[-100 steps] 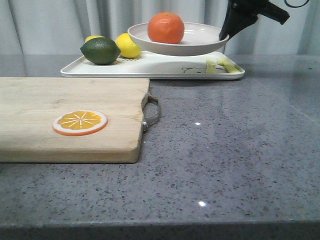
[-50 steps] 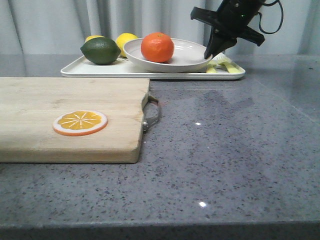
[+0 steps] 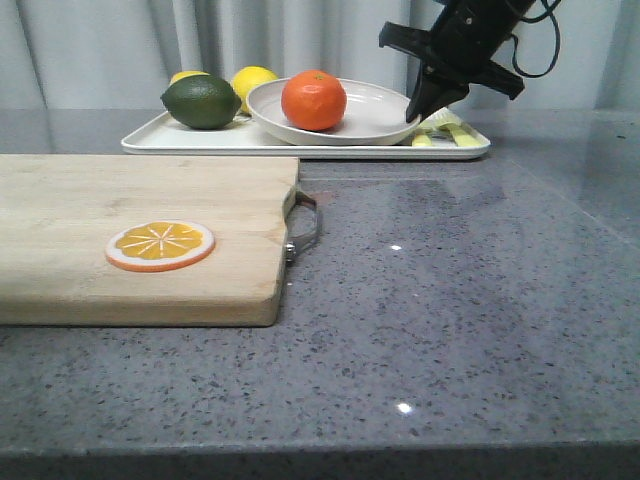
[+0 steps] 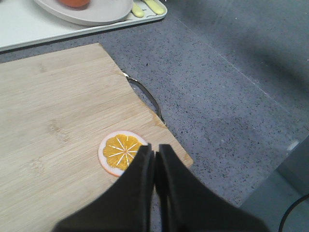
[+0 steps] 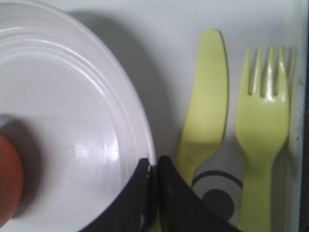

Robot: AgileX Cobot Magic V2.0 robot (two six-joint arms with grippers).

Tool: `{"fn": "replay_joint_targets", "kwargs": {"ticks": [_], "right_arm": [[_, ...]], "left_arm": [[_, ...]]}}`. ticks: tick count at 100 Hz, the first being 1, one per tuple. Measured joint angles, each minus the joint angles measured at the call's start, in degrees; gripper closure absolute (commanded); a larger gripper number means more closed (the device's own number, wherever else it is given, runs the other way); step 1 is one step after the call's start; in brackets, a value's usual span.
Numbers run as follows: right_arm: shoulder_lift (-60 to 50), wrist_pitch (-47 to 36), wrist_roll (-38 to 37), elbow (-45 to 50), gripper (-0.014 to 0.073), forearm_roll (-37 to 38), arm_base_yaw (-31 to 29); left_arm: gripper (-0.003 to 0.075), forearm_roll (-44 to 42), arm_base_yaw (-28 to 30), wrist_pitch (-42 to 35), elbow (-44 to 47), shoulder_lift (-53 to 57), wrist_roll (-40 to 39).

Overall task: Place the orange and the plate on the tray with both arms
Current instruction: 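Open the right gripper to release the plate and raise it away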

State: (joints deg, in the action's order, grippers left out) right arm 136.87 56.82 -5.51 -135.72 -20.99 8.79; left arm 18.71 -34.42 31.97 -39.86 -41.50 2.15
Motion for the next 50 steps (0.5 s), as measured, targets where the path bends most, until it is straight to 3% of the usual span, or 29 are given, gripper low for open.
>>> {"fn": "replay_joint_targets", "kwargs": {"ticks": [6, 14, 50], "right_arm": [[0.0, -0.1, 0.0, 0.0, 0.0388, 0.0, 0.0], [0.0, -0.5, 0.0, 0.0, 0.0337, -0.1, 0.0], [-1.1, 0.5, 0.0, 0.0, 0.0342, -0.1, -0.4]], "left_arm": [[0.0739, 0.0, 0.0, 0.0, 0.0, 0.0, 0.0], [0.0739, 0.0, 0.0, 0.0, 0.0, 0.0, 0.0], [0.0739, 0.0, 0.0, 0.0, 0.0, 0.0, 0.0]]}}
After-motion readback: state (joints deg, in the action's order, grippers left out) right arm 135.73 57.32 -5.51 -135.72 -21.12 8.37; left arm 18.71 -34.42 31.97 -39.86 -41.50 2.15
